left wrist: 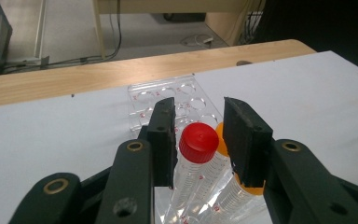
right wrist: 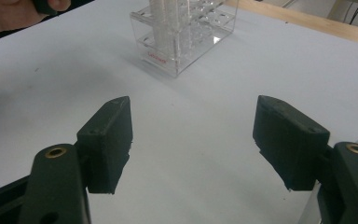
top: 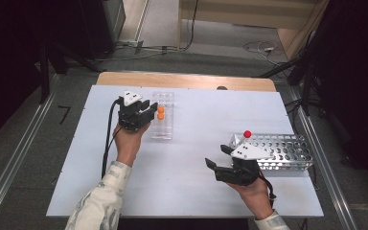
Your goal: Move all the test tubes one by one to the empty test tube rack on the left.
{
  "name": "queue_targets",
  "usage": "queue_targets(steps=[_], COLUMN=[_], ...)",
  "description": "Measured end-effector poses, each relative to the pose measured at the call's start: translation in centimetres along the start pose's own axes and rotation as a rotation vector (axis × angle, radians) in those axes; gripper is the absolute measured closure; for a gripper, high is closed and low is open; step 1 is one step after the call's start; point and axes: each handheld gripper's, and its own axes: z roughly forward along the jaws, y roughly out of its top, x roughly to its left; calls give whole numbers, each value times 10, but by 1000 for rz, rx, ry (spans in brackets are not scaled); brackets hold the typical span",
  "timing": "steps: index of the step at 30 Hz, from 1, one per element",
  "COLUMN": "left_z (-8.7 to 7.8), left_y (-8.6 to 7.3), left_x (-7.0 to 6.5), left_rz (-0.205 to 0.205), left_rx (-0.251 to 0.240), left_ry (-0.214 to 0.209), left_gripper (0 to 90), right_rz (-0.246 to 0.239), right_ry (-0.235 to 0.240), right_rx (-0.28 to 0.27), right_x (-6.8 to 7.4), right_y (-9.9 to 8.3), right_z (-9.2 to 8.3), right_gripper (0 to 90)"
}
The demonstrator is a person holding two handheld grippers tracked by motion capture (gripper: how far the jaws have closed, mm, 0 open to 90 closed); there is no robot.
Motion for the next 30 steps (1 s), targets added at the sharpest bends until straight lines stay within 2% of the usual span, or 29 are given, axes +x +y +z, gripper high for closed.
queue_targets(steps=[3, 8, 13, 18, 22, 24, 26, 30], left_z=[-6, -18, -31, -40, -46, -49, -50, -50], left_y=[0, -1, -7, -13, -16, -17, -17, -19], left_x=[-1, -9, -15, -19, -23, -24, -24, -27], left_rz=[-17, -19, -21, -28, -17, -18, -14, -12], left_rx=[-1, 3, -11, -20, -25, -28, -28, -25], left_ry=[-10, 13, 30, 8, -3, -8, -10, -18], left_gripper=[565, 360, 234, 199, 194, 193, 193, 194], right_rz=[6, 14, 28, 34, 77, 111, 117, 162], right_ry=[-9, -28, -48, -82, -151, -198, -265, -313], right_rx=[-5, -14, -29, -45, -48, -49, -43, -23], right_x=[-3, -9, -16, -22, -35, -43, -50, -65], right_y=[0, -2, -6, -12, -18, -20, -21, -19], right_z=[-3, -10, -22, -33, -38, -36, -30, -16], right_gripper=[266, 264, 267, 274, 310, 323, 348, 424])
